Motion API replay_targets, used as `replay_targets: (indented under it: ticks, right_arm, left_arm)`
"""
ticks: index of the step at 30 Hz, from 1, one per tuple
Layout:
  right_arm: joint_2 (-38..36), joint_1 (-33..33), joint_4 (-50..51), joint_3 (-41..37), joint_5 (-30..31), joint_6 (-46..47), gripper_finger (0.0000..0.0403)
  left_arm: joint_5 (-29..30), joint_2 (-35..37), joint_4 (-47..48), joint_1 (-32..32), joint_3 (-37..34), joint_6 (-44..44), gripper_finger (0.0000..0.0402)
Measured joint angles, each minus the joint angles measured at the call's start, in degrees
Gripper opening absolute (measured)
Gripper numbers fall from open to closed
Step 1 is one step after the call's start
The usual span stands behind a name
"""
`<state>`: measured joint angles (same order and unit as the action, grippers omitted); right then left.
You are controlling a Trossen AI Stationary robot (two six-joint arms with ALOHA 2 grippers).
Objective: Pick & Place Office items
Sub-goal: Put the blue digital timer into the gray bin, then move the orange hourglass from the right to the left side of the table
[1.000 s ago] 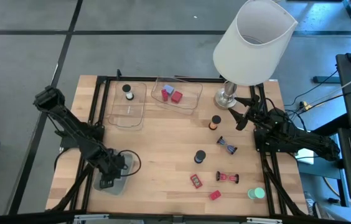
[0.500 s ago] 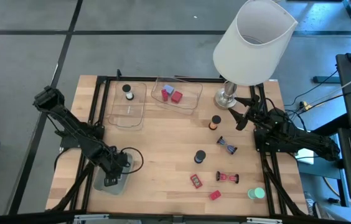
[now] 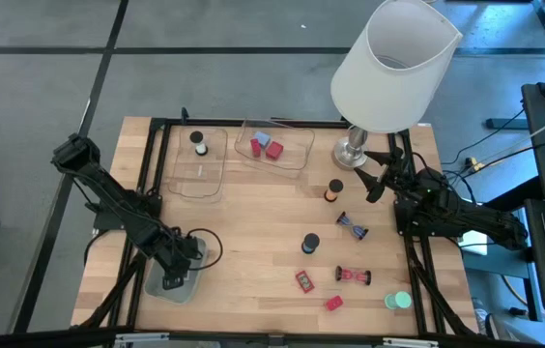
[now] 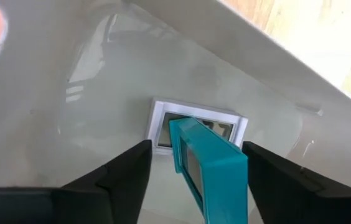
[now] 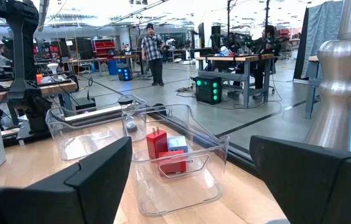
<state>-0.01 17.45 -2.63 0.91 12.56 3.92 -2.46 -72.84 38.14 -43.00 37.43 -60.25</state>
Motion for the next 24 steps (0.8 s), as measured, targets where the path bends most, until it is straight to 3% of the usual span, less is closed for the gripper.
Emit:
replay_targets:
  ticks: [6, 13, 16, 19, 24]
  right_arm:
    - [0.0, 0.0, 0.0, 0.0, 0.0, 0.0, 0.0327]
    - [0.0, 0.0, 0.0, 0.0, 0.0, 0.0, 0.0327]
    - [0.0, 0.0, 0.0, 0.0, 0.0, 0.0, 0.0327]
    - [0.0, 0.0, 0.0, 0.0, 0.0, 0.0, 0.0327]
    - [0.0, 0.0, 0.0, 0.0, 0.0, 0.0, 0.0327]
  left_arm:
    - [4.2, 0.0, 10.9, 0.0, 7.6, 0.3, 0.0283]
    - [18.7, 0.0, 17.8, 0.0, 19.7, 6.4, 0.0292]
    - [28.2, 0.1, 10.9, 0.0, 20.7, 13.9, 0.0290]
    - [35.6, -0.3, -1.8, 0.0, 19.1, 24.3, 0.0288]
    - [36.8, -4.8, -22.9, 1.3, 14.9, 45.5, 0.0288]
